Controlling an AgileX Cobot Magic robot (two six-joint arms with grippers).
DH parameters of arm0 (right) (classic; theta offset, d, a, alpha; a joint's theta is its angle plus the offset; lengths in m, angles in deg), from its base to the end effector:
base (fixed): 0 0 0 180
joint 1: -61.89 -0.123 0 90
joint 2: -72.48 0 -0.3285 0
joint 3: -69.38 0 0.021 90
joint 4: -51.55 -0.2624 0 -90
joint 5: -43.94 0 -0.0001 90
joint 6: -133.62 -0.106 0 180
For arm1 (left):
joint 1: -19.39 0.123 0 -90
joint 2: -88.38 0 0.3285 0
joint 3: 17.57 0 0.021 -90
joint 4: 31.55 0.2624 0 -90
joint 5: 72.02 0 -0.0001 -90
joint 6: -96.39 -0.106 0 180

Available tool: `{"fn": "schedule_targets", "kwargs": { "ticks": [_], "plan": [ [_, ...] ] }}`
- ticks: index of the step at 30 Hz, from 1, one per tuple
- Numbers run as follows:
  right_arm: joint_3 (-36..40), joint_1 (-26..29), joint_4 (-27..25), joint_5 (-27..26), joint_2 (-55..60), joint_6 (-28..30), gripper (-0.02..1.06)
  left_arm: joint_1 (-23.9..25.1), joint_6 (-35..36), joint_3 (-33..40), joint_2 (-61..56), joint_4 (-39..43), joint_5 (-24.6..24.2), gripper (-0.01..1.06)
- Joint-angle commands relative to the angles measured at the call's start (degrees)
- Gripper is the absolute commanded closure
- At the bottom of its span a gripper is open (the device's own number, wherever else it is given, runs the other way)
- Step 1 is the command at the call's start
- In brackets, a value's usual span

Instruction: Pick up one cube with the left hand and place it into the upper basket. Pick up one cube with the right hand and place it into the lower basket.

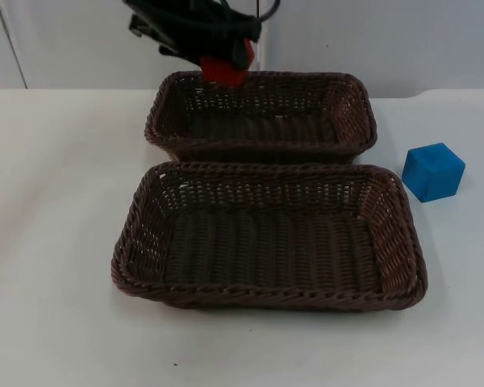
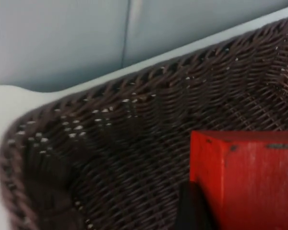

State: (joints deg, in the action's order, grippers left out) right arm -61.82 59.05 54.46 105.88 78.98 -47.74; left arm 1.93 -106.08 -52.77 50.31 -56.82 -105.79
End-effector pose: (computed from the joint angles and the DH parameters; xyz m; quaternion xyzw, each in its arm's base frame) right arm -0.0282 -0.0062 0.2783 -0.0096 0.8534 -0.0063 0.5211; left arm 0.5504 -0.1995 0.1937 0.1913 0.9076 -0.1613 0.3371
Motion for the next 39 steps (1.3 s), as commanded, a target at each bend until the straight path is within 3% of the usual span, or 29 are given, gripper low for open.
{"fn": "schedule_targets", "kwargs": {
  "ticks": [1, 7, 26, 28, 30, 31, 35, 36, 39],
  "plan": [
    [-0.1, 0.4, -0.1, -0.2, 0.3, 0.8, -0.01, -0.7, -0.3, -0.6, 0.8, -1.3, 2.2, 1.05],
    [-0.1, 0.4, -0.1, -0.2, 0.3, 0.8, -0.01, -1.3, -0.3, -0.6, 4.4, -1.2, 5.1, 1.05],
    [-0.1, 0.4, -0.1, -0.2, 0.3, 0.8, -0.01, -1.3, -0.3, -0.6, 9.6, -1.4, 5.9, 1.04],
    [-0.1, 0.4, -0.1, -0.2, 0.3, 0.8, -0.01, -1.3, -0.3, -0.6, 9.6, -1.5, 5.8, 0.96],
    [-0.1, 0.4, -0.1, -0.2, 0.3, 0.8, -0.01, -1.3, -0.3, -0.6, 9.5, -1.7, 5.8, 0.79],
    [-0.1, 0.4, -0.1, -0.2, 0.3, 0.8, -0.01, -1.3, -0.3, -0.6, 9.5, -1.7, 5.8, 0.79],
    [-0.1, 0.4, -0.1, -0.2, 0.3, 0.8, -0.01, -1.3, -0.3, -0.6, 8.9, -3.5, 5.6, 0.31],
    [-0.1, 0.4, -0.1, -0.2, 0.3, 0.8, -0.01, -1.3, -0.3, -0.6, 8.9, -3.5, 5.6, 0.31],
    [-0.1, 0.4, -0.1, -0.2, 0.3, 0.8, -0.01, -1.3, -0.3, -0.6, 7.9, -4.1, 5.4, 0.14]
  ]
}}
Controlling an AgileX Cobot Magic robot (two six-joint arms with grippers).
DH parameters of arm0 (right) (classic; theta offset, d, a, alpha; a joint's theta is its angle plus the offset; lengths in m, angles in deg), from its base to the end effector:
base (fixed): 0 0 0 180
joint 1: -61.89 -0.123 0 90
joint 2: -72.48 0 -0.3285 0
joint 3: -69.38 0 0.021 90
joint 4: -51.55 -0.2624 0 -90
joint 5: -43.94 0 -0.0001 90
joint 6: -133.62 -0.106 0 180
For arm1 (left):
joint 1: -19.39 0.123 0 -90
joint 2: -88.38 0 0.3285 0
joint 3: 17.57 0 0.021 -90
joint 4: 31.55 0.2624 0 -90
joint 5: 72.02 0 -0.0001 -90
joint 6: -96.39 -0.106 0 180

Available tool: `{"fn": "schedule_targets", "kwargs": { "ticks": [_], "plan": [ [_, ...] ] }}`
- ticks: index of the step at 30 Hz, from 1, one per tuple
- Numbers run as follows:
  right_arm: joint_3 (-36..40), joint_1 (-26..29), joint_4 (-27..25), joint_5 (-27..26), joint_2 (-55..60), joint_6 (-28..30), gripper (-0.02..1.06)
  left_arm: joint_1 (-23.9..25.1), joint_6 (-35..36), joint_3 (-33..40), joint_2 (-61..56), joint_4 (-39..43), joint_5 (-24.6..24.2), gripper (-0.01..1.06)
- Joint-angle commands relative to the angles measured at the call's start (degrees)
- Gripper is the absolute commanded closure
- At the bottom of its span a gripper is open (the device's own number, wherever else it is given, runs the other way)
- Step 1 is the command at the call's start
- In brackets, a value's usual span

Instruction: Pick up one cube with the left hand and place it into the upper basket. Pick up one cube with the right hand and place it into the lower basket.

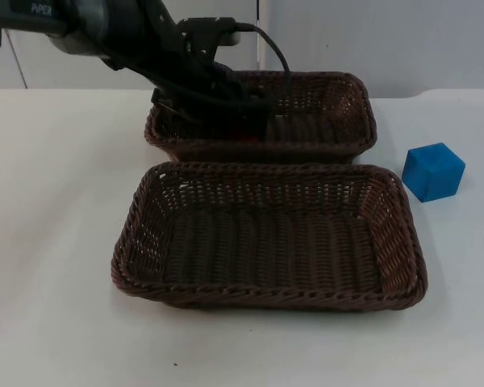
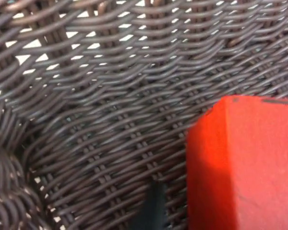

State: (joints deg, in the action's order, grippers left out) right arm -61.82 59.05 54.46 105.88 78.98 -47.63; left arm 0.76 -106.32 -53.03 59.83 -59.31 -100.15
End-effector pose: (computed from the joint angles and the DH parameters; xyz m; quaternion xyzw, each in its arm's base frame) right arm -0.0282 -0.0062 0.2783 -0.0104 0.8534 -0.0068 0.5211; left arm 0.5594 -0.2132 0.1031 0.1703 0.9229 -0.1620 0.3050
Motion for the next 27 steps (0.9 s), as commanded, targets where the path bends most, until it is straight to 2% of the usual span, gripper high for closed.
{"fn": "schedule_targets", "kwargs": {
  "ticks": [1, 20, 27],
  "plan": [
    [-0.1, 0.4, -0.1, -0.2, 0.3, 0.6, -0.01, -0.2, 0.0, -0.3, -2.3, -2.0, -0.2, 0.11],
    [-0.1, 0.4, -0.1, -0.2, 0.3, 0.6, -0.01, -0.2, 0.0, -0.3, -22.0, -1.2, -4.7, 0.10],
    [-0.1, 0.4, -0.1, -0.2, 0.3, 0.6, -0.01, -0.2, 0.1, -0.3, -24.1, -1.2, -5.9, 0.10]
  ]
}}
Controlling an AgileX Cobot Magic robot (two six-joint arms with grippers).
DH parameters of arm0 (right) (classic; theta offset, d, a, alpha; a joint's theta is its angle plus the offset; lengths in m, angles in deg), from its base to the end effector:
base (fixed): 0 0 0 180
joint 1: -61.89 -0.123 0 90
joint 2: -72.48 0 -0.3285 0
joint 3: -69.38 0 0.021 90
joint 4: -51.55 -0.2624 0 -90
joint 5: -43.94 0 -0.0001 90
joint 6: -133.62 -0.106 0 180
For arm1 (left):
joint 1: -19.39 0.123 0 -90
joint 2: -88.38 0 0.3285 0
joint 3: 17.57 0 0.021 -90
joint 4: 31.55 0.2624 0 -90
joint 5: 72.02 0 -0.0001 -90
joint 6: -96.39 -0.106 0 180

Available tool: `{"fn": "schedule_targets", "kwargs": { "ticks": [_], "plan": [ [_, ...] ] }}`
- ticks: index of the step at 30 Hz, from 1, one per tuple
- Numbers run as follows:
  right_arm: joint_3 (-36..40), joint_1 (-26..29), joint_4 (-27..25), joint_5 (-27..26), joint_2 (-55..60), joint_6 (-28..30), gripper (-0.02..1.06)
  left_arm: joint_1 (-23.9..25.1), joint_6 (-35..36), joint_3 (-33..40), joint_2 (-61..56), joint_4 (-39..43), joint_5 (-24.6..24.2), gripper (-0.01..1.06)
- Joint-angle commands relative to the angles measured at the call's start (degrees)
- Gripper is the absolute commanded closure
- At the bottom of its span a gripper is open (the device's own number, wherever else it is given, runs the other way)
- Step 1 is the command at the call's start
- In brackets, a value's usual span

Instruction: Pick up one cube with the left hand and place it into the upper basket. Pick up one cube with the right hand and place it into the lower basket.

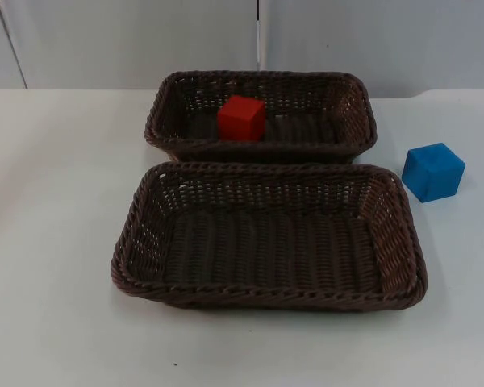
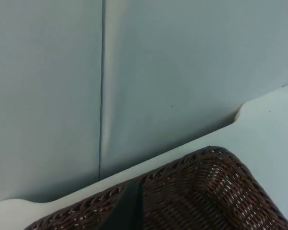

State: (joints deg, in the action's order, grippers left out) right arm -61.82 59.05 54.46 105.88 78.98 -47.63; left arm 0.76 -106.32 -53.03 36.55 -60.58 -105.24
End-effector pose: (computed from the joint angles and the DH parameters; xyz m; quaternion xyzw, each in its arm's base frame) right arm -0.0282 -0.0062 0.2783 -0.0104 0.8534 -0.0068 0.5211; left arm 0.5143 -0.2032 0.3348 0.1880 0.8507 -0.2018 0.4475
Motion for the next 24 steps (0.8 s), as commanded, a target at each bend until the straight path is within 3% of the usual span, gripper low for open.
{"fn": "schedule_targets", "kwargs": {
  "ticks": [1, 24],
  "plan": [
    [-0.1, 0.4, -0.1, -0.2, 0.3, 0.6, -0.01, -0.2, 0.1, -0.3, -0.9, 0.1, -1.1, 0.10],
    [-0.1, 0.4, -0.1, -0.2, 0.3, 0.6, -0.01, -0.2, 0.1, 0.1, -4.3, 1.2, -6.9, 0.10]
  ]
}}
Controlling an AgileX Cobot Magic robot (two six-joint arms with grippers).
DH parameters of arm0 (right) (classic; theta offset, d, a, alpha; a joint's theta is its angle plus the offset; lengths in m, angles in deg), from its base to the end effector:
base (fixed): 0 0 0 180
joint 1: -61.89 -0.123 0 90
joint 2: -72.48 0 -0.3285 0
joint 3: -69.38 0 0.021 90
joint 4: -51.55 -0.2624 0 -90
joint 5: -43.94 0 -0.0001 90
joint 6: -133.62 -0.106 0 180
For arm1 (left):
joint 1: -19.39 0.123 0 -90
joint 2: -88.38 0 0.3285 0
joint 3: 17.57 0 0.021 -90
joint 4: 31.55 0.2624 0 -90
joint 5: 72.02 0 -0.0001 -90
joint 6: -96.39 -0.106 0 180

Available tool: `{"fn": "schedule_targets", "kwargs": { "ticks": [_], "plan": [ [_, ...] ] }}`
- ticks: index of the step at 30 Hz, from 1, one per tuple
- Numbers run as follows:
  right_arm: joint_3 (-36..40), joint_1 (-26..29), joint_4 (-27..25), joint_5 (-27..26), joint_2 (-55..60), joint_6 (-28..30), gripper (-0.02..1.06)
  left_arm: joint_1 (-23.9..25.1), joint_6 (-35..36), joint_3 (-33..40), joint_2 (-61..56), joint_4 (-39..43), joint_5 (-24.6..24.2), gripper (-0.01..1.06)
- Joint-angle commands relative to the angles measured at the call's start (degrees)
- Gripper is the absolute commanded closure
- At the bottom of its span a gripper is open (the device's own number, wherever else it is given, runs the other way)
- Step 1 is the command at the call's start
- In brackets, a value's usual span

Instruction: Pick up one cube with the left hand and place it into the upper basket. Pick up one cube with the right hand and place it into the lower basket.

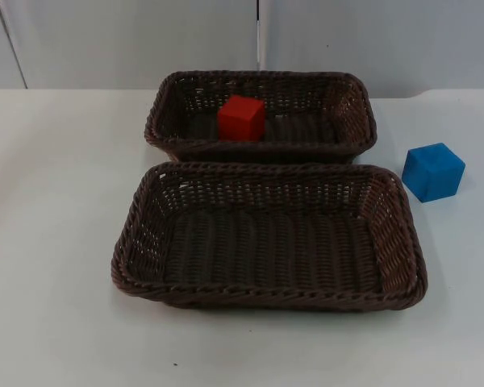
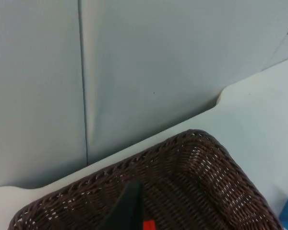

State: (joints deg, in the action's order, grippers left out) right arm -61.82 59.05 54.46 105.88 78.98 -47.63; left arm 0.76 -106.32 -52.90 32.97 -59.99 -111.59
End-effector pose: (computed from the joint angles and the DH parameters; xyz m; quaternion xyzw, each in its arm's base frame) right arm -0.0282 -0.0062 0.2783 -0.0104 0.8534 -0.0068 0.5211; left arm 0.4929 -0.2001 0.3594 0.2121 0.8545 -0.2079 0.4263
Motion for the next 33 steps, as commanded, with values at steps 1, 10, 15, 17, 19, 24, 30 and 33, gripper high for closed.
{"fn": "schedule_targets", "kwargs": {
  "ticks": [1, 10, 15, 17, 19, 24, 30, 33],
  "plan": [
    [-0.1, 0.4, -0.1, -0.2, 0.3, 0.6, -0.01, -0.2, 0.1, 1.2, -1.9, 0.7, -0.3, 0.10],
    [-0.1, 0.4, -0.1, -0.2, 0.3, 0.6, -0.01, -0.2, -0.2, 13.9, -9.2, 1.0, 4.7, 0.10],
    [-0.1, 0.4, -0.1, -0.2, 0.3, 0.6, -0.01, -0.2, -0.8, 20.0, -13.7, 1.0, 5.6, 0.10],
    [-0.1, 0.4, -0.1, -0.2, 0.3, 0.6, -0.01, -0.2, -0.8, 22.3, -15.7, 1.2, 5.7, 0.10],
    [-0.1, 0.4, -0.1, -0.2, 0.3, 0.6, -0.01, -0.2, -0.8, 25.1, -18.0, 1.2, 5.9, 0.10],
    [-0.1, 0.4, -0.1, -0.2, 0.3, 0.6, -0.01, -0.2, -0.8, 30.5, -22.6, 1.2, 7.0, 0.10],
    [-0.1, 0.4, -0.1, -0.2, 0.3, 0.6, -0.01, -0.2, -0.8, 37.3, -29.9, 2.2, 7.0, 0.10],
    [-0.1, 0.3, -0.1, -0.2, 0.3, 0.6, -0.01, -0.2, -0.8, 40.0, -32.5, 2.2, 7.1, 0.10]
  ]
}}
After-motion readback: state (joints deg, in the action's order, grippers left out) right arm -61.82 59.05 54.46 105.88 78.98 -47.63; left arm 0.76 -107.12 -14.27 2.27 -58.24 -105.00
